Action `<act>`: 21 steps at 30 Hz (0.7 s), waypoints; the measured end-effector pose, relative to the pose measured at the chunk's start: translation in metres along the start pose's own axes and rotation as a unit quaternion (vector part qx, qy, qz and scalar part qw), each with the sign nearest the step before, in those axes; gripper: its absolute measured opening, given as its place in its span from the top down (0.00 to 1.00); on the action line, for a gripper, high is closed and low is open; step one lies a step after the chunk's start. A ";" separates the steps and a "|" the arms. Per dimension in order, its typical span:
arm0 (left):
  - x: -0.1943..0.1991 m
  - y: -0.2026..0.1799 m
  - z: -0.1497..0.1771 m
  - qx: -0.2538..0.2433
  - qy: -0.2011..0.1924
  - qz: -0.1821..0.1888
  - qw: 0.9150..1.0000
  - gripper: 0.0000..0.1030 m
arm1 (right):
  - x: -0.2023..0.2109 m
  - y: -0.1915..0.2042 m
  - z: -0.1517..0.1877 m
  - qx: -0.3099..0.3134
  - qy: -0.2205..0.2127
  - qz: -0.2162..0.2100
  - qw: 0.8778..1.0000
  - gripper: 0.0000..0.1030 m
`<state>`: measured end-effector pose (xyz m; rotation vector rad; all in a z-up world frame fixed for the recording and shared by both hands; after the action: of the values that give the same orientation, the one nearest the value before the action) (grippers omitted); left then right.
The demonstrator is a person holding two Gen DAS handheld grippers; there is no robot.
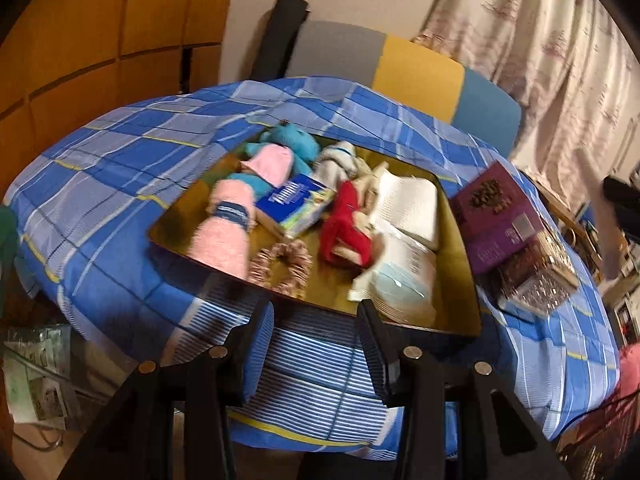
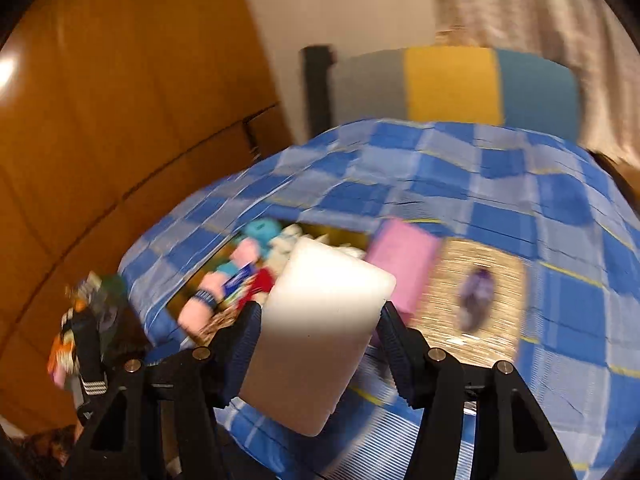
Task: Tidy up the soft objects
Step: 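Carry the white sponge into the gold tray and release it with the right gripper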
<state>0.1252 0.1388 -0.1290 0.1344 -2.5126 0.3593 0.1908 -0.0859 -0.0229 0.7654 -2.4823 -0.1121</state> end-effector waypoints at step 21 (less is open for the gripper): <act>-0.003 0.048 -0.012 0.064 -0.011 -0.040 0.997 0.58 | -0.186 0.138 0.074 0.287 0.190 -0.096 0.934 0.37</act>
<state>0.1253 0.1879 -0.1320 0.2910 -2.4973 0.4876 0.2135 0.1251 -0.1416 1.1405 -2.0652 0.6599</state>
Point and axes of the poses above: each gripper's, at about its wrist camera, not at the fingertips, and x roughly against the way its jaws point, y to its left, z to its underside, the point moved 9 cm from there along -x, roughly the way its jaws point, and after that the axes turned 10 degrees about -y, right-handed, at the moved point
